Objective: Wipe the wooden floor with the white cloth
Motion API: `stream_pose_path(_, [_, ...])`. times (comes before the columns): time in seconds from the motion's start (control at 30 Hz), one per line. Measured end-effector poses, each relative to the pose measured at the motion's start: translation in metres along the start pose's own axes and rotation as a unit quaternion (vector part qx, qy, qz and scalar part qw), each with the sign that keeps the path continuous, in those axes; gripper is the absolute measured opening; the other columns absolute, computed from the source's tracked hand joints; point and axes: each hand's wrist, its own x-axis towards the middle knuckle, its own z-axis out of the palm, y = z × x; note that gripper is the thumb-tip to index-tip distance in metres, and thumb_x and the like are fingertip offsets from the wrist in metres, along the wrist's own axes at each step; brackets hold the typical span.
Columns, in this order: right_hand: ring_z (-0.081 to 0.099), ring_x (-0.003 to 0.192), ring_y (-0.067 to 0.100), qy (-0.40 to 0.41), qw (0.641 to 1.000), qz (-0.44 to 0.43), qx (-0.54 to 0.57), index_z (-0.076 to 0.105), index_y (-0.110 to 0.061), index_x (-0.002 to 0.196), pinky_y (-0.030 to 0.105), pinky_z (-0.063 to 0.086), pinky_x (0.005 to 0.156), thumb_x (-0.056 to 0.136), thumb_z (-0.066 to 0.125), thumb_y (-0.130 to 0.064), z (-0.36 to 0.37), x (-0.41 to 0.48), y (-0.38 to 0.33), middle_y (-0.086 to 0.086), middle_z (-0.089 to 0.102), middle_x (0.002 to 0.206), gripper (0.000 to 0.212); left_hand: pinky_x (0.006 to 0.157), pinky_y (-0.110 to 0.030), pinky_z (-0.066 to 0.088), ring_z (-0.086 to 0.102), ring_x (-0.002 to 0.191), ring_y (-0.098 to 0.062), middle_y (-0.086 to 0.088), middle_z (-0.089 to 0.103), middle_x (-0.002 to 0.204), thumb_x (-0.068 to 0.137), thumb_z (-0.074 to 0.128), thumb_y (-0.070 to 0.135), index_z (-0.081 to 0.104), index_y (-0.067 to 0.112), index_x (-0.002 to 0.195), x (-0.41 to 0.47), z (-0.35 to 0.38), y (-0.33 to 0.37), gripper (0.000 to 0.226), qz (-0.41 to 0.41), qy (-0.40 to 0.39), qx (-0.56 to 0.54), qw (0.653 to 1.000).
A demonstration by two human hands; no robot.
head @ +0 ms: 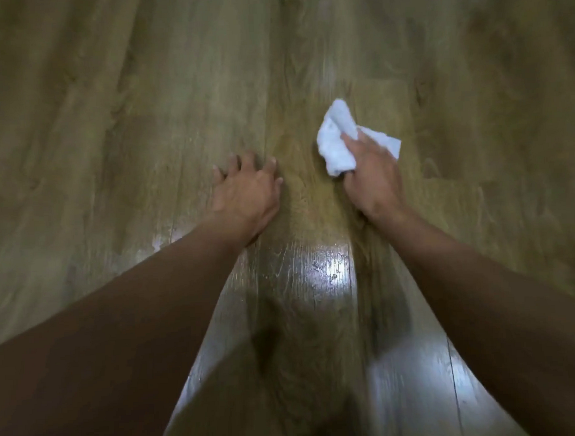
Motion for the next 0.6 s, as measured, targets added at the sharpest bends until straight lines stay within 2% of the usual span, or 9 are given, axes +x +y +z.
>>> stream_pose_path(0.03, [0.052,0.116,0.016,0.018,1.0,0.017,-0.014,0.057,-0.024,0.116,0.019,0.036,0.095,0.096,0.031,-0.024,0.005,0.013,-0.007,-0.005,0.058,0.119,0.033,0.109,-0.06,0.025,0.033,0.133,-0.039,-0.016,0.037,0.143,0.099,0.032,0.036,0.04,0.013,0.138,0.0,0.002,0.005,0.046,0.006,0.016,0.0,1.0])
stream_pose_path(0.07, [0.048,0.121,0.019,0.023,0.999,0.021,-0.043,0.053,-0.022,0.123,0.025,0.034,0.102,0.093,0.034,-0.02,0.013,0.021,-0.017,0.0,0.055,0.126,0.035,0.111,-0.057,0.024,0.034,0.133,-0.037,-0.015,0.039,0.142,0.099,0.034,0.032,0.042,0.008,0.137,-0.001,0.004,0.011,0.046,0.008,0.028,-0.002,1.0])
stream_pose_path(0.13, [0.029,0.138,0.025,-0.012,0.996,0.001,-0.084,0.035,-0.021,0.142,0.042,0.02,0.115,0.09,0.04,-0.017,0.027,0.016,-0.034,0.009,0.037,0.148,0.053,0.113,-0.053,0.023,0.035,0.134,-0.035,-0.015,0.042,0.141,0.098,0.035,0.025,0.043,0.003,0.136,0.0,0.006,0.02,0.044,-0.006,0.039,0.002,0.999])
stream_pose_path(0.17, [0.02,0.143,0.026,-0.033,0.995,-0.021,-0.087,0.029,-0.023,0.146,0.044,0.011,0.118,0.089,0.042,-0.015,0.031,0.005,-0.037,0.01,0.027,0.154,0.06,0.113,-0.053,0.023,0.035,0.134,-0.034,-0.015,0.042,0.141,0.097,0.036,0.023,0.043,0.003,0.134,0.0,0.005,0.023,0.043,-0.015,0.04,0.007,0.999])
stream_pose_path(0.23, [0.014,0.146,0.025,-0.067,0.992,-0.072,-0.075,0.031,-0.023,0.147,0.042,0.003,0.12,0.087,0.043,-0.01,0.026,-0.023,-0.027,0.008,0.02,0.158,0.062,0.112,-0.054,0.023,0.032,0.135,-0.035,-0.016,0.04,0.142,0.097,0.035,0.022,0.041,0.005,0.133,0.0,0.003,0.027,0.04,-0.029,0.026,0.009,0.999])
stream_pose_path(0.3, [0.017,0.146,0.022,-0.082,0.99,-0.088,-0.07,0.038,-0.022,0.144,0.04,0.004,0.12,0.088,0.043,-0.007,0.009,-0.039,-0.002,0.004,0.023,0.158,0.058,0.112,-0.056,0.022,0.026,0.138,-0.039,-0.019,0.032,0.148,0.1,0.031,0.028,0.032,0.013,0.14,-0.003,-0.002,0.031,0.043,-0.031,-0.012,0.006,0.999])
stream_pose_path(0.4, [0.024,0.143,0.021,-0.061,0.995,-0.024,-0.08,0.042,-0.02,0.14,0.042,0.013,0.119,0.093,0.037,-0.011,-0.015,-0.017,0.02,0.003,0.029,0.155,0.049,0.114,-0.057,0.018,0.017,0.141,-0.044,-0.023,0.019,0.153,0.102,0.021,0.036,0.019,0.027,0.147,-0.006,-0.012,0.037,0.046,-0.031,-0.077,0.004,0.997])
stream_pose_path(0.5, [0.025,0.14,0.027,-0.073,0.992,0.013,-0.101,0.034,-0.014,0.143,0.047,0.018,0.116,0.09,0.039,-0.014,-0.016,0.017,0.007,0.01,0.026,0.154,0.053,0.114,-0.059,0.018,0.016,0.142,-0.041,-0.016,0.018,0.155,0.101,0.028,0.03,0.023,0.018,0.148,-0.003,-0.011,0.049,0.048,-0.039,-0.082,-0.001,0.996])
stream_pose_path(0.6, [0.009,0.146,0.028,-0.129,0.983,-0.036,-0.122,0.02,-0.017,0.15,0.046,0.006,0.119,0.09,0.044,-0.017,-0.006,0.003,-0.003,0.008,0.006,0.16,0.064,0.114,-0.058,0.017,0.014,0.144,-0.038,-0.012,0.016,0.158,0.096,0.033,0.021,0.025,0.004,0.147,0.001,-0.004,0.067,0.054,-0.052,-0.057,0.006,0.997])
